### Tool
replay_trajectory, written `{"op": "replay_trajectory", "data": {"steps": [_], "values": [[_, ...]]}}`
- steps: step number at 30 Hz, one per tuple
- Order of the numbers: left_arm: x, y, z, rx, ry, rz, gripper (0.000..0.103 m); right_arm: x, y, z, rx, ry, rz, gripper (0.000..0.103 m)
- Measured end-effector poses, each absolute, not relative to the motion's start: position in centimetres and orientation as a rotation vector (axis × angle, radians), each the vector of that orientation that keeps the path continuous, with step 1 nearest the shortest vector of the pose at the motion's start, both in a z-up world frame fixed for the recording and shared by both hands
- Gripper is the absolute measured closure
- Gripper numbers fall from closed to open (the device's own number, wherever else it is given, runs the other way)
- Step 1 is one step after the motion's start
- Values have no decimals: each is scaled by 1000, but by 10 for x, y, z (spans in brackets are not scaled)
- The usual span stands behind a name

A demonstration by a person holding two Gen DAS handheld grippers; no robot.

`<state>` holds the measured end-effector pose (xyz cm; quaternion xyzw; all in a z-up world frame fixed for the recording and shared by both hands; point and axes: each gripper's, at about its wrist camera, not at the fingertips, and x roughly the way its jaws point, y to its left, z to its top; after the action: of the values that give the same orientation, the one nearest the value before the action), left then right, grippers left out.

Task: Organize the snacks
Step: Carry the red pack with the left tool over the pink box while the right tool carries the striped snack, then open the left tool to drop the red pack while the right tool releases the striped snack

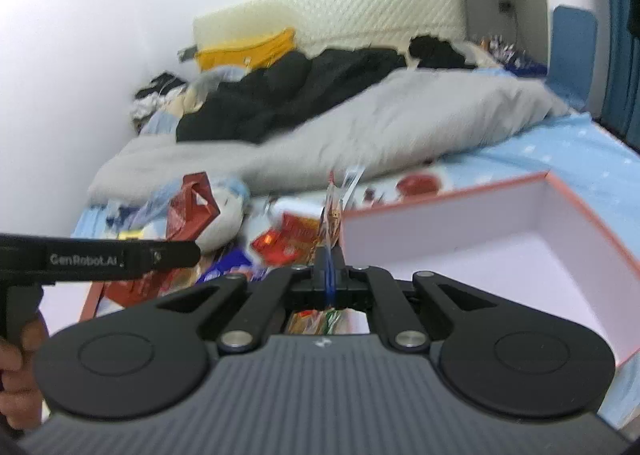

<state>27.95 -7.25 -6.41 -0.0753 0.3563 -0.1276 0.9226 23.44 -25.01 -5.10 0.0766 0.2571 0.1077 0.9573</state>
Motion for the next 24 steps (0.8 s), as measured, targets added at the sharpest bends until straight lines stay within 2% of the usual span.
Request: {"op": "replay_trajectory", "data": {"steps": [10, 17, 24], "values": [[303, -144, -51, -138, 723, -368, 49, 229, -299, -38, 112, 475, 128, 99], [312, -199, -81, -103, 791, -432, 49, 238, -337, -77, 129, 571, 64, 99], [327, -223, -131, -59, 875, -444, 49, 248, -357, -127, 171, 663, 38, 99]]}}
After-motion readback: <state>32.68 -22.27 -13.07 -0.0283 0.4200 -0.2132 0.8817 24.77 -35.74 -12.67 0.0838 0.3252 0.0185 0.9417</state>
